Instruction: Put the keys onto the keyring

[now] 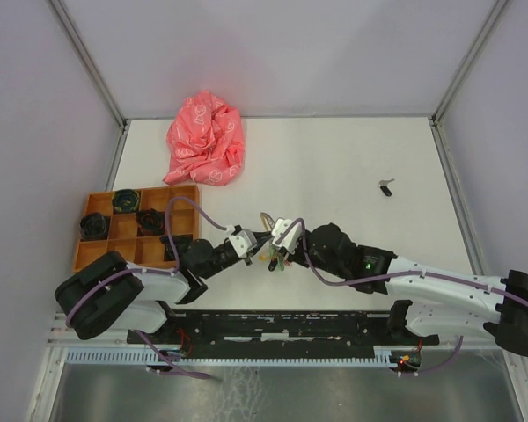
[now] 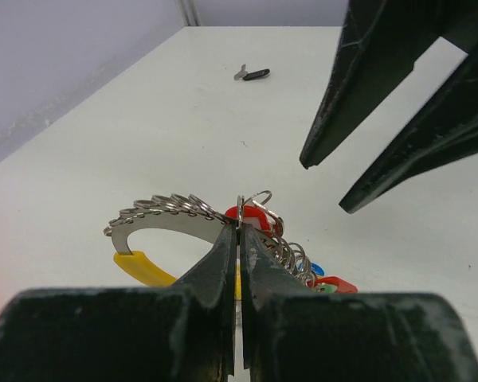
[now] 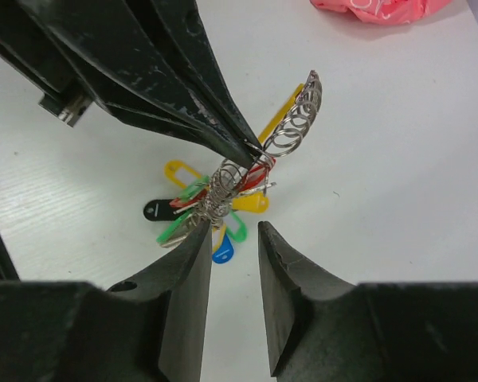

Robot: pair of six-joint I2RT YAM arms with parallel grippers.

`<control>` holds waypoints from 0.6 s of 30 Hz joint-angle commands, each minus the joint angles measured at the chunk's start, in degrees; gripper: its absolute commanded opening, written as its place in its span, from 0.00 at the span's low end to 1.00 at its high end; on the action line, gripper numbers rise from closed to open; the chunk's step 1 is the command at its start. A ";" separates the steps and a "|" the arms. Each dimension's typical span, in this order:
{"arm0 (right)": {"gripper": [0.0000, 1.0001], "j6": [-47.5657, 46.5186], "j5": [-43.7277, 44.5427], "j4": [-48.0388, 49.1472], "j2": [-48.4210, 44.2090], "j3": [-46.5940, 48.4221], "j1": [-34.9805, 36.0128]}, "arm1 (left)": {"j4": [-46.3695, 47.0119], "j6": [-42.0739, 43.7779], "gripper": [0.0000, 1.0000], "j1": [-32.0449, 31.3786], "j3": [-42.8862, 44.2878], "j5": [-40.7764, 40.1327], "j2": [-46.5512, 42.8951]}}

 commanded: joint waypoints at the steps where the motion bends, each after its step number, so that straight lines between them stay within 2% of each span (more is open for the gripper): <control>1: 0.39 4.32 -3.24 7.17 -0.64 2.87 0.21 | 6.11 -9.37 0.03 1.58 1.38 -2.32 -0.76; 6: 0.45 3.27 5.98 8.67 -0.12 3.71 0.15 | 8.23 -13.88 0.03 4.35 0.53 -2.61 -1.76; 8: 0.47 1.73 7.03 11.00 0.08 2.79 -0.44 | 8.49 -15.71 0.03 5.82 0.62 -0.81 -2.31; 13: 0.53 0.79 -1.64 18.46 -0.65 -0.29 -6.85 | 10.22 -17.29 0.03 7.91 0.48 0.84 -3.26; 18: 0.54 0.74 -9.52 18.84 -1.08 1.53 -12.68 | 8.82 -17.01 0.03 9.05 1.32 1.59 -4.54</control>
